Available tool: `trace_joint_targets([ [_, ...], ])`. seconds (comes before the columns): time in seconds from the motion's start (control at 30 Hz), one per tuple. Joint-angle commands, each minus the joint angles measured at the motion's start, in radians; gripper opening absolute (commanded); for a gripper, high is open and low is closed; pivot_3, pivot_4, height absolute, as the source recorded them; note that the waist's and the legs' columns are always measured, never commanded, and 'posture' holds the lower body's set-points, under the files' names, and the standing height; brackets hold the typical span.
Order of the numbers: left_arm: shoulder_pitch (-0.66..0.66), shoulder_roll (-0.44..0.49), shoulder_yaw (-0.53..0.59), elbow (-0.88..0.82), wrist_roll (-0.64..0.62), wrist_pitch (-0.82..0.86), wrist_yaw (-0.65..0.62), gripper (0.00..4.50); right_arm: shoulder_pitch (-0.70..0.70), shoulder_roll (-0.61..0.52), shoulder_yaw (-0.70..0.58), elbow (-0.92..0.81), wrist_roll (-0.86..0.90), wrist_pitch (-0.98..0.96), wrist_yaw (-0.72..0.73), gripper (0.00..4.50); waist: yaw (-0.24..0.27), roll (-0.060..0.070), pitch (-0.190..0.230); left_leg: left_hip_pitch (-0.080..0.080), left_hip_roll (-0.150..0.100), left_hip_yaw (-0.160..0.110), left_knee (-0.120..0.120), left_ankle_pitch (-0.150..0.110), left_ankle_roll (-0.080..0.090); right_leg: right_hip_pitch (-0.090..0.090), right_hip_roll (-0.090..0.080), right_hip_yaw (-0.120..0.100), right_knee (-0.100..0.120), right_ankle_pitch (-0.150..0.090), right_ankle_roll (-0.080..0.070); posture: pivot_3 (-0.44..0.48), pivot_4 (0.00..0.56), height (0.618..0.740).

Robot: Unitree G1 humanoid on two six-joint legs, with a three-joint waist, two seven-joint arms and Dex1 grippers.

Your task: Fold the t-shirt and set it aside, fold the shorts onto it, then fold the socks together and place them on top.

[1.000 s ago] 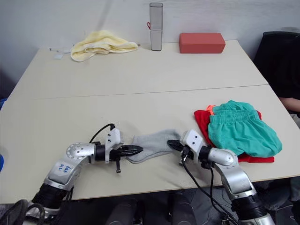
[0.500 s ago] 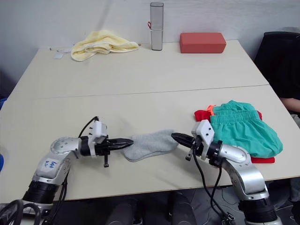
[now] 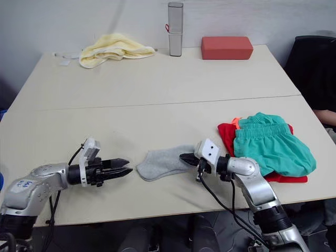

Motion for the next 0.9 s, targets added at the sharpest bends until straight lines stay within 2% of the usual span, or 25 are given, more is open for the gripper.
trace_joint_targets([
  [0.03,-0.046,-0.060,0.080,-0.051,-0.113,0.235,0.149,2.74,-0.011,0.001,0.014,0.009,-0.020,-0.066,0.026,0.00,-0.001,0.000,0.000,0.000,0.000,0.000,0.000,0.000,0.000,0.000,0.000,0.000,0.000,0.000,0.000,0.000,0.150,0.740],
  [0.23,-0.117,-0.212,0.179,-0.060,-0.152,0.519,0.335,2.74,-0.031,0.034,0.011,0.035,-0.044,-0.134,-0.006,0.00,-0.003,0.000,0.000,0.000,0.000,0.000,0.001,0.000,-0.001,0.000,0.000,0.000,0.005,0.000,0.000,0.000,0.150,0.740],
  [0.37,-0.146,-0.290,0.201,-0.045,-0.160,0.556,0.413,2.74,-0.047,0.055,0.004,0.040,-0.030,-0.155,-0.002,0.00,0.000,0.000,0.000,0.001,0.000,0.000,0.001,0.001,-0.002,0.000,0.001,0.000,0.006,0.000,0.000,0.000,0.150,0.740],
  [0.47,-0.141,-0.293,0.159,-0.066,-0.189,0.558,0.430,2.74,-0.046,0.053,0.017,0.053,-0.045,-0.150,0.006,0.00,0.002,0.000,0.000,0.001,-0.001,0.000,0.002,0.001,-0.002,0.001,0.000,0.000,0.006,0.000,0.000,0.000,0.150,0.740],
  [0.57,-0.138,-0.305,0.143,-0.086,-0.179,0.558,0.469,3.26,-0.046,0.057,0.021,0.071,-0.064,-0.140,-0.008,0.00,0.003,0.000,0.000,0.001,-0.001,0.000,0.002,0.001,-0.003,0.001,0.000,0.001,0.006,0.000,0.000,0.000,0.150,0.740],
  [0.7,-0.147,-0.329,0.174,-0.055,-0.203,0.558,0.523,4.39,-0.042,0.062,0.023,0.081,-0.075,-0.131,-0.016,0.00,0.006,0.001,-0.001,0.002,-0.001,0.000,0.002,0.001,-0.003,0.002,0.000,0.001,0.004,0.000,0.000,0.000,0.150,0.740],
  [0.9,-0.144,-0.303,0.131,-0.028,-0.305,0.558,0.573,4.39,-0.032,0.062,0.029,0.076,-0.078,-0.124,-0.010,0.00,0.006,0.001,-0.001,0.003,-0.001,0.000,0.002,0.001,-0.004,0.002,0.000,0.001,0.004,0.000,0.000,0.000,0.150,0.740],
])
